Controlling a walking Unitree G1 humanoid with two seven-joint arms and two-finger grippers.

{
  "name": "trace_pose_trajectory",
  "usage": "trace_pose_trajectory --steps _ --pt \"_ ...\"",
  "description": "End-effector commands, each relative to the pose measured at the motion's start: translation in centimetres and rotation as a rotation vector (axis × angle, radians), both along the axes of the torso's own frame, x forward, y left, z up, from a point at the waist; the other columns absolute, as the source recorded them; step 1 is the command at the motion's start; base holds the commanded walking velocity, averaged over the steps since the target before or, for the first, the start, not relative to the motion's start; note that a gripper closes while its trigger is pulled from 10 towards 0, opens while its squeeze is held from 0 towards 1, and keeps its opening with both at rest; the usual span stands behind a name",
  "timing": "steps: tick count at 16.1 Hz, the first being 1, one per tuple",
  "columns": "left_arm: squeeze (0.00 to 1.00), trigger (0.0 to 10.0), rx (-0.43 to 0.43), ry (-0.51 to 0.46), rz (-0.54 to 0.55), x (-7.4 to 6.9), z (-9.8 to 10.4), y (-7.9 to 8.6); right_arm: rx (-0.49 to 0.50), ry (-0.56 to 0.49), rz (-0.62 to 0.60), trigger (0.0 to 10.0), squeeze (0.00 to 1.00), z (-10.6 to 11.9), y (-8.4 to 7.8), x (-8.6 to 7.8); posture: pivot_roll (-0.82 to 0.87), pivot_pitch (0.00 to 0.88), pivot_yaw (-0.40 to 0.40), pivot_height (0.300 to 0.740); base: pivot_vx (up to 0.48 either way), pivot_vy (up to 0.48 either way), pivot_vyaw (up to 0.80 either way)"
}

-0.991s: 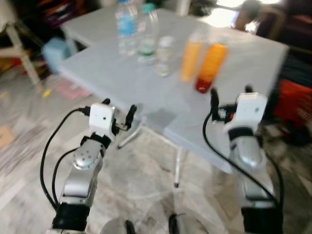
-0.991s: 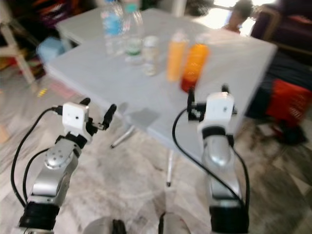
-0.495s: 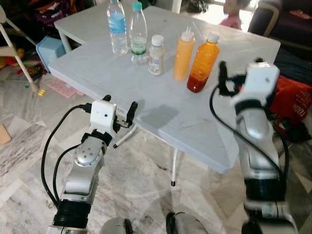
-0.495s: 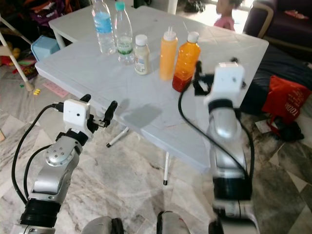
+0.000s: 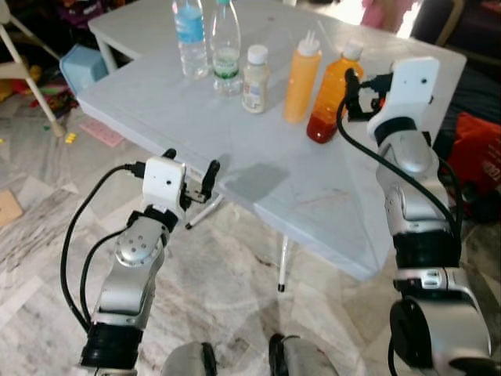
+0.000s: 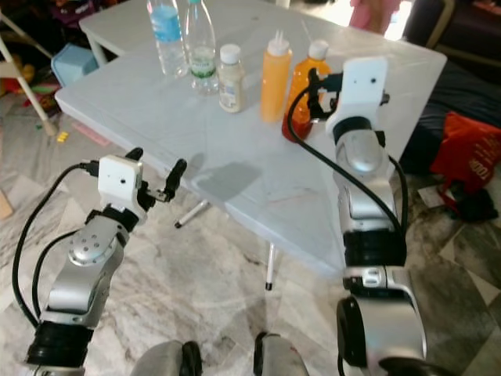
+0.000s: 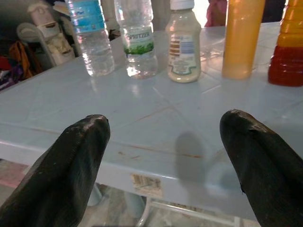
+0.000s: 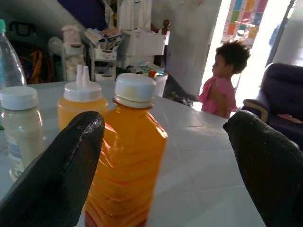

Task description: Restocking fridge

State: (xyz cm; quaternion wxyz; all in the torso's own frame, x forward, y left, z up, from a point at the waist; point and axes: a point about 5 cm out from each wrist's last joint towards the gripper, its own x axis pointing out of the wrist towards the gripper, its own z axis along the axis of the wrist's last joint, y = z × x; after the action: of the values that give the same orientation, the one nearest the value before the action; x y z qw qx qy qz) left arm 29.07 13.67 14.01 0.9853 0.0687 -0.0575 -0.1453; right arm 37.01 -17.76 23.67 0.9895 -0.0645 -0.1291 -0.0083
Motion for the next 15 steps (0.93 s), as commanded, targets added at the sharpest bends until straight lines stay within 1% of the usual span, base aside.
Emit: trace_pose_trajectory --steps 1,3,6,9,10,15 --pt "0.0 10.0 0.012 -0.001 0.002 -0.1 0.2 0.3 0.0 -0.009 0.024 10.0 0.0 1.0 0.1 0.6 0.01 0.148 0.031 0.74 0.0 0.0 0.0" --pt "0.0 10.0 0.018 0.0 0.0 -0.1 0.3 0.4 -0.003 -0.003 0.072 10.0 0.0 1.6 0.5 1.2 0.01 0.154 0.035 0.74 0.0 0.0 0.0" --pt "0.0 10.0 0.023 0.005 -0.002 -0.2 0.3 0.4 -0.027 -0.011 0.099 10.0 0.0 2.4 0.9 1.8 0.02 0.158 0.037 0.74 0.0 0.0 0.0" --pt "0.0 10.0 0.025 0.009 -0.005 -0.4 0.3 0.4 -0.031 -0.008 0.104 10.0 0.0 3.0 0.7 2.4 0.02 0.162 0.035 0.74 0.0 0.0 0.0" --pt "0.0 10.0 0.026 0.012 -0.007 -0.4 0.2 0.3 -0.028 0.002 0.111 0.0 0.0 3.2 0.5 2.7 0.03 0.164 0.035 0.74 0.0 0.0 0.0" --pt "0.0 10.0 0.023 0.017 -0.012 -0.4 0.3 0.2 -0.045 0.019 0.126 0.0 0.0 3.4 0.2 3.5 0.03 0.167 0.035 0.74 0.0 0.0 0.0"
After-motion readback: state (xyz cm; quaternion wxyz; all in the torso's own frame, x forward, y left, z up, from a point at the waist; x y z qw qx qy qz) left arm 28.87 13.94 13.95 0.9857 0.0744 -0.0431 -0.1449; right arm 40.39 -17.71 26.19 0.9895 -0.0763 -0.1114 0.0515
